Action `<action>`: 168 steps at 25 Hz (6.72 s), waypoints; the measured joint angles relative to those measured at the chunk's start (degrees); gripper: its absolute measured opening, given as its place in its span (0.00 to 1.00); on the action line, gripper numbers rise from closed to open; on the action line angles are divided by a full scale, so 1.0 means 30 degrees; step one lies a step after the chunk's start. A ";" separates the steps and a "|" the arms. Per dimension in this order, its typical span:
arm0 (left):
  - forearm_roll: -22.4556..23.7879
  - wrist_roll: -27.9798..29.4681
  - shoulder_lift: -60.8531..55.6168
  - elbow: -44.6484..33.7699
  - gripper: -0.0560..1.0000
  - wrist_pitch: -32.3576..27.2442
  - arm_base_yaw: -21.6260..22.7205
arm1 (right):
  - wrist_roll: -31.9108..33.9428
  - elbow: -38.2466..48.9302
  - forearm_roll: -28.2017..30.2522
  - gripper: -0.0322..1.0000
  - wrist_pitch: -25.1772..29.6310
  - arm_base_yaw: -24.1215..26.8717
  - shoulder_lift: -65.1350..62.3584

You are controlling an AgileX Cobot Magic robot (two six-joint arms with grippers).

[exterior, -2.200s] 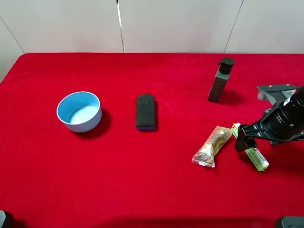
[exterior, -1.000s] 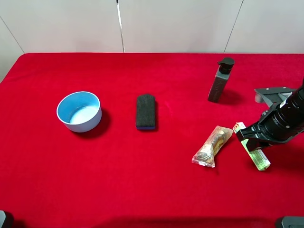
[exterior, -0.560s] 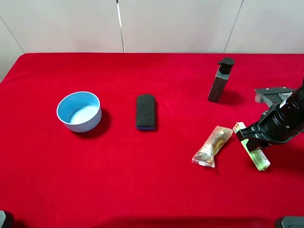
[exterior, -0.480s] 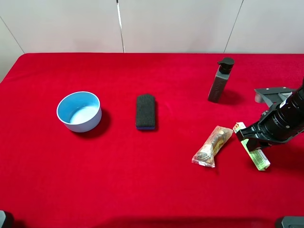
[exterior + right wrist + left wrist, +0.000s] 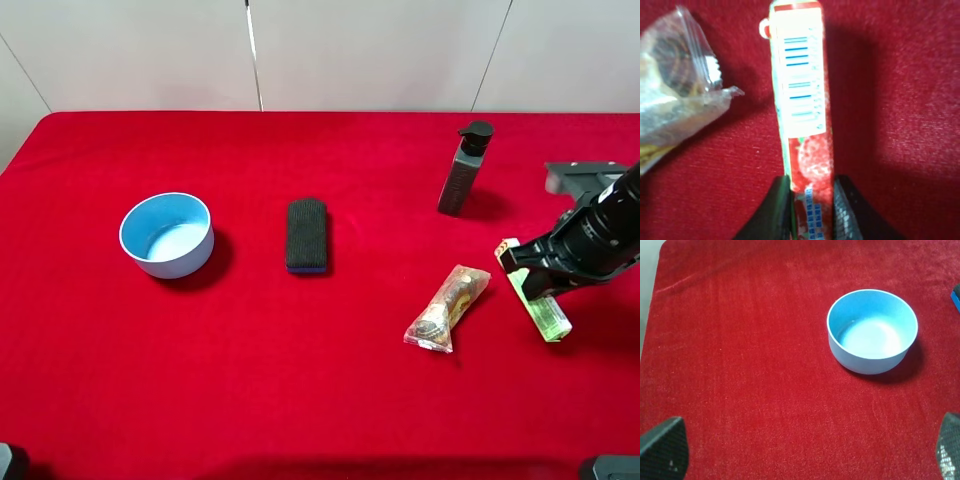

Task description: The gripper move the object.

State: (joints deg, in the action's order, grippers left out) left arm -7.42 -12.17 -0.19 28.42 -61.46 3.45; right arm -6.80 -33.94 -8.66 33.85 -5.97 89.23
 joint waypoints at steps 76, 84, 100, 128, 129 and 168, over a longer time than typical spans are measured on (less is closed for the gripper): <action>0.0000 0.0000 0.0000 0.0000 0.99 0.0000 0.0000 | 0.7223 -1.5239 0.1566 0.14 0.7905 -0.9551 0.5518; 0.0000 0.0000 0.0000 0.0000 0.99 0.0000 0.0000 | 0.7002 -1.6750 0.1712 0.14 0.6931 -0.9551 0.7598; 0.0000 0.0000 0.0000 0.0000 0.99 0.0000 0.0000 | 0.6668 -1.7088 0.1769 0.14 0.3793 -0.9551 1.0187; 0.0000 0.0000 0.0000 0.0000 0.99 0.0000 0.0000 | 0.6668 -1.7114 0.2001 0.15 0.3000 -0.9551 1.2187; 0.0000 0.0000 0.0000 0.0000 0.99 0.0000 0.0000 | 0.6668 -1.7114 0.2001 0.17 0.3000 -0.9551 1.2187; 0.0000 0.0000 0.0000 0.0000 0.99 0.0000 0.0000 | 0.6504 -1.7135 0.2006 0.56 0.7219 -0.9551 0.8100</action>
State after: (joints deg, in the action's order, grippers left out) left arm -7.42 -12.17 -0.19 28.42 -61.46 3.45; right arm 12.72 -85.34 -2.65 55.51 -34.62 113.53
